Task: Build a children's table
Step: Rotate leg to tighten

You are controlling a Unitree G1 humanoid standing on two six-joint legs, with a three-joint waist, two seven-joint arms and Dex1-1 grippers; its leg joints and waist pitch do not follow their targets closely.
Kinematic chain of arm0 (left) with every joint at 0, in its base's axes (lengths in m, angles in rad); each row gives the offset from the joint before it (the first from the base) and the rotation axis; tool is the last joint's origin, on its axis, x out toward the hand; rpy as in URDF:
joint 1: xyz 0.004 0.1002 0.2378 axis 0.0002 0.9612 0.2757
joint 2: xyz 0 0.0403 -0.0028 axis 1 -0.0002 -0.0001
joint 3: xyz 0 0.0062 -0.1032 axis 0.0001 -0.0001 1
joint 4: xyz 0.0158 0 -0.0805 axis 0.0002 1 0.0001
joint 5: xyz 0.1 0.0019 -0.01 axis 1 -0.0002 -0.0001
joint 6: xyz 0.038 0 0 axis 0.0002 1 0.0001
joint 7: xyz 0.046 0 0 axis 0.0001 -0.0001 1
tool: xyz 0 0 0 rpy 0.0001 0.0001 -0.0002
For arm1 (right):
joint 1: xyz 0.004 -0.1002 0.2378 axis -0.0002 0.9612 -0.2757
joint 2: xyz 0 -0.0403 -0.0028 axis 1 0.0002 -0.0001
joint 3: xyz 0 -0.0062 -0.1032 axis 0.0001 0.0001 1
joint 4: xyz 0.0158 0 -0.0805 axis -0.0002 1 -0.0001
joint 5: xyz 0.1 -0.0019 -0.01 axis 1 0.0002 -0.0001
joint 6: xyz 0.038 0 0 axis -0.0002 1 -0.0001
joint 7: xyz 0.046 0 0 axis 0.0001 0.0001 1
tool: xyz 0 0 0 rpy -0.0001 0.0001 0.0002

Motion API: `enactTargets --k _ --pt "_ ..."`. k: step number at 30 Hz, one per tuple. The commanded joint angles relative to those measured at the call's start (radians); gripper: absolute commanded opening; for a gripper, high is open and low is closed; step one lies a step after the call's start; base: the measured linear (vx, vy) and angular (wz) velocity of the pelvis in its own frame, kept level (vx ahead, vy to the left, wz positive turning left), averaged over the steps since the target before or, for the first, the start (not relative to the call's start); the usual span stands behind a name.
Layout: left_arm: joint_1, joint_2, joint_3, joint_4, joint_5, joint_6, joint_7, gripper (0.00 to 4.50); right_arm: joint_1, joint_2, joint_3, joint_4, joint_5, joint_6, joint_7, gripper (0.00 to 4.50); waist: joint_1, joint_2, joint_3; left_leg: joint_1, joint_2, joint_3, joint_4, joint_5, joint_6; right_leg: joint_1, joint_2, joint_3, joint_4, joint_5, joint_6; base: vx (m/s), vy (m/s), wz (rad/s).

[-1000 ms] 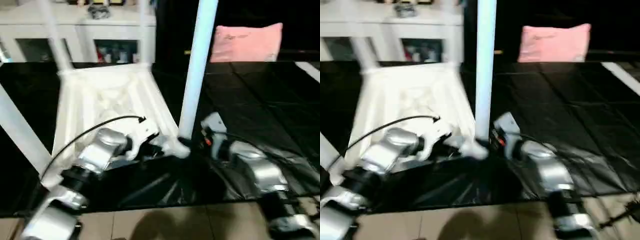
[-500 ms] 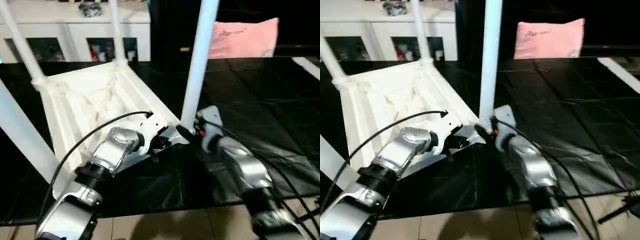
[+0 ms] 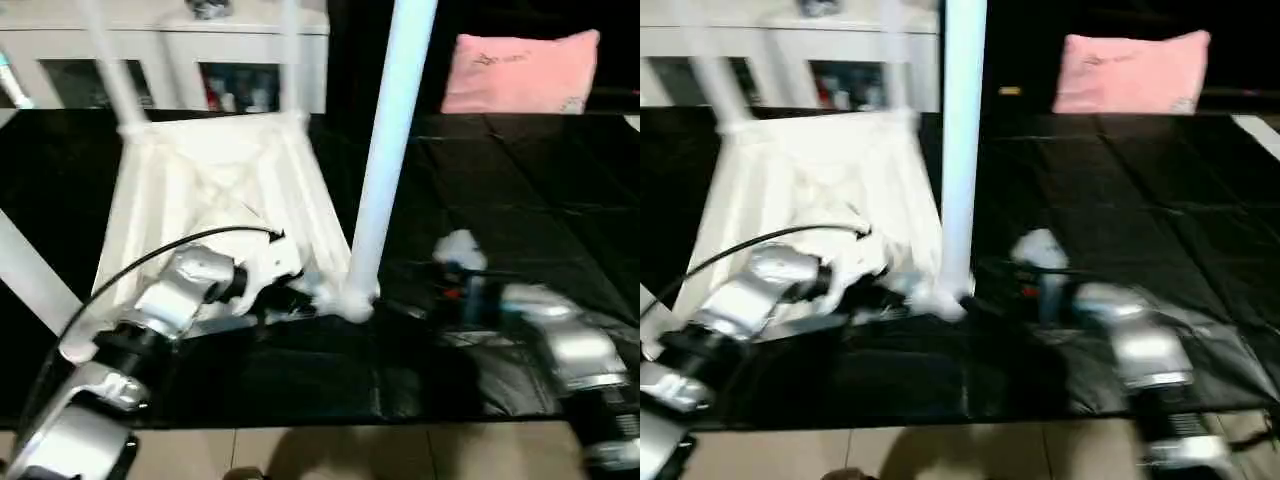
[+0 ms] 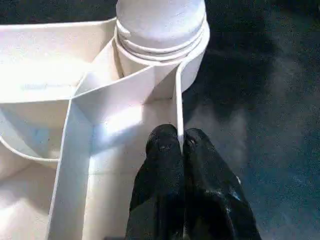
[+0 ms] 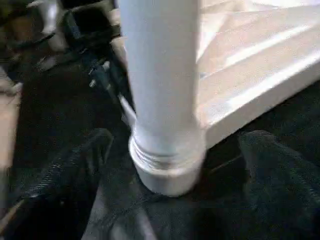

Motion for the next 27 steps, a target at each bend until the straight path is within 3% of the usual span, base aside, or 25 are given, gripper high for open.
enactTargets --k 1,4,11,15,22,27 --pt "-0.009 -0.011 -0.048 -0.024 -0.001 -0.048 -0.08 0.0 -0.02 -0.006 0.028 -0.013 0.008 -0.011 0.052 4.48 -0.005 -0.003 -0.064 0.003 0.042 -0.005 -0.067 -0.176 0.068 0.061 -0.072 0.06 -0.068 -0.279 -0.174 0.0 0.0 0.0" --pt "-0.018 -0.001 -0.067 -0.024 -0.001 -0.083 -0.144 0.0 -0.04 -0.023 0.062 0.004 -0.006 -0.057 0.128 4.48 0.002 -0.004 -0.062 0.008 0.043 -0.004 -0.07 -0.2 0.046 0.055 -0.073 0.062 -0.074 -0.339 -0.153 0.0 0.0 0.0" --pt "-0.033 -0.006 -0.101 -0.049 -0.01 -0.108 -0.223 0.0 -0.074 -0.012 0.11 0.032 0.006 -0.047 0.233 4.48 0.009 -0.002 -0.068 0.006 0.046 -0.005 -0.068 -0.172 0.048 0.057 -0.072 0.064 -0.059 -0.253 -0.184 0.0 0.0 0.0" --pt "-0.038 -0.02 -0.111 -0.051 -0.007 -0.118 -0.236 0.0 -0.09 -0.004 0.133 0.066 0.006 -0.039 0.273 4.1 0.015 -0.002 -0.069 0.003 0.045 -0.005 -0.065 -0.152 0.054 0.059 -0.073 0.063 -0.057 -0.231 -0.193 0.0 0.0 0.0" --pt "-0.047 -0.031 -0.111 -0.02 0.009 -0.14 -0.23 0.0 -0.102 -0.006 0.147 0.086 0.005 -0.033 0.32 3.49 0.016 -0.005 -0.068 0.002 0.045 -0.006 -0.066 -0.173 0.048 0.06 -0.073 0.062 -0.065 -0.29 -0.167 0.0 0.0 0.0" --pt "-0.046 -0.031 -0.111 -0.018 0.012 -0.141 -0.225 0.0 -0.106 -0.001 0.154 0.097 0.007 -0.035 0.333 3.14 0.016 -0.005 -0.069 0.002 0.045 -0.006 -0.065 -0.16 0.052 0.059 -0.072 0.062 -0.061 -0.271 -0.173 0.0 0.0 0.0"
